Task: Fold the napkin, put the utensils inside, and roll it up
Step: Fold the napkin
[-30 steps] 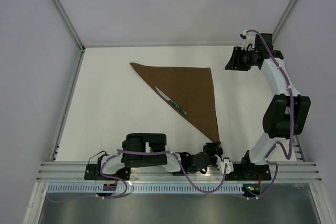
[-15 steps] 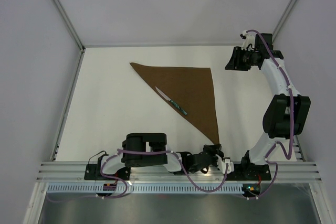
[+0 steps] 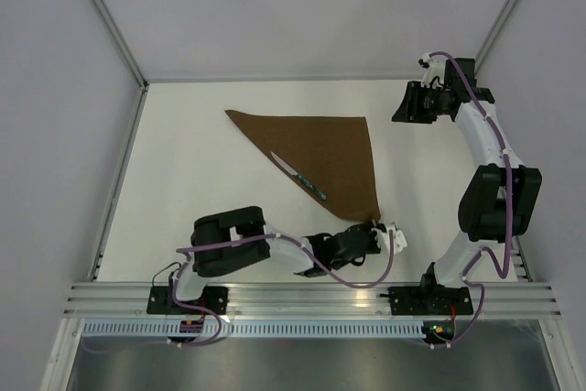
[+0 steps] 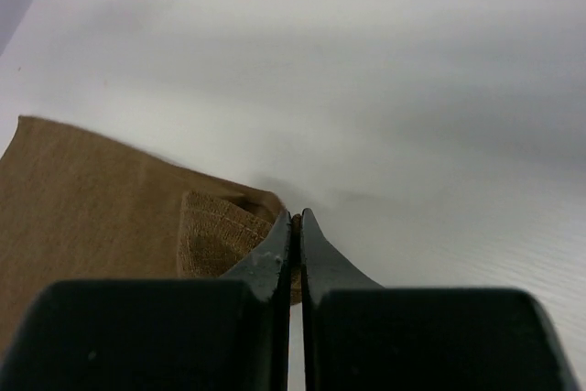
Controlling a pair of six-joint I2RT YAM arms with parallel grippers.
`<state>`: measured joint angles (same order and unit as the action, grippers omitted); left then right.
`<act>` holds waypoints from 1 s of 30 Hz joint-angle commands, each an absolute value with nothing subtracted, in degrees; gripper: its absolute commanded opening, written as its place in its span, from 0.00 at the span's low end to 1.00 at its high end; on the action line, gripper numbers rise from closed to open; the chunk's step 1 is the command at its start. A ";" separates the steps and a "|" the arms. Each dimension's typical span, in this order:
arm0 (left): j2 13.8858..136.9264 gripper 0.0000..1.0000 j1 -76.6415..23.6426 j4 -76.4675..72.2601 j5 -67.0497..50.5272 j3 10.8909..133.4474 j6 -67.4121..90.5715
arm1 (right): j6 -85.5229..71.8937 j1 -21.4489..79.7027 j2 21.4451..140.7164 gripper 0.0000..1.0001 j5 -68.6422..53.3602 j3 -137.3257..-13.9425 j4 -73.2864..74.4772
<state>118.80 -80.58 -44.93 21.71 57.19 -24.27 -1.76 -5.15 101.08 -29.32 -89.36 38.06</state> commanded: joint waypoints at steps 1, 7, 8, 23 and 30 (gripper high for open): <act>112.25 0.02 -75.25 -41.05 17.85 59.24 -9.78 | -2.37 -5.36 99.32 0.46 -30.85 -89.56 37.09; 106.53 0.02 -65.94 -36.74 12.49 56.96 7.28 | -2.46 -5.36 99.67 0.46 -31.11 -89.56 37.26; 104.96 0.02 -64.79 -36.13 12.48 56.08 8.95 | -2.63 -5.45 99.75 0.46 -31.11 -89.65 37.18; 97.74 0.02 -47.20 -30.50 12.13 50.54 27.77 | -2.64 -5.36 100.72 0.45 -31.90 -89.74 37.44; 97.73 0.02 -40.79 -29.18 11.34 50.27 31.28 | -2.64 -5.19 101.07 0.45 -31.99 -89.74 37.53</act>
<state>99.77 -43.16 -29.06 12.60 50.63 26.74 -1.93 -5.13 101.10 -30.41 -89.36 38.13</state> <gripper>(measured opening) 0.034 0.455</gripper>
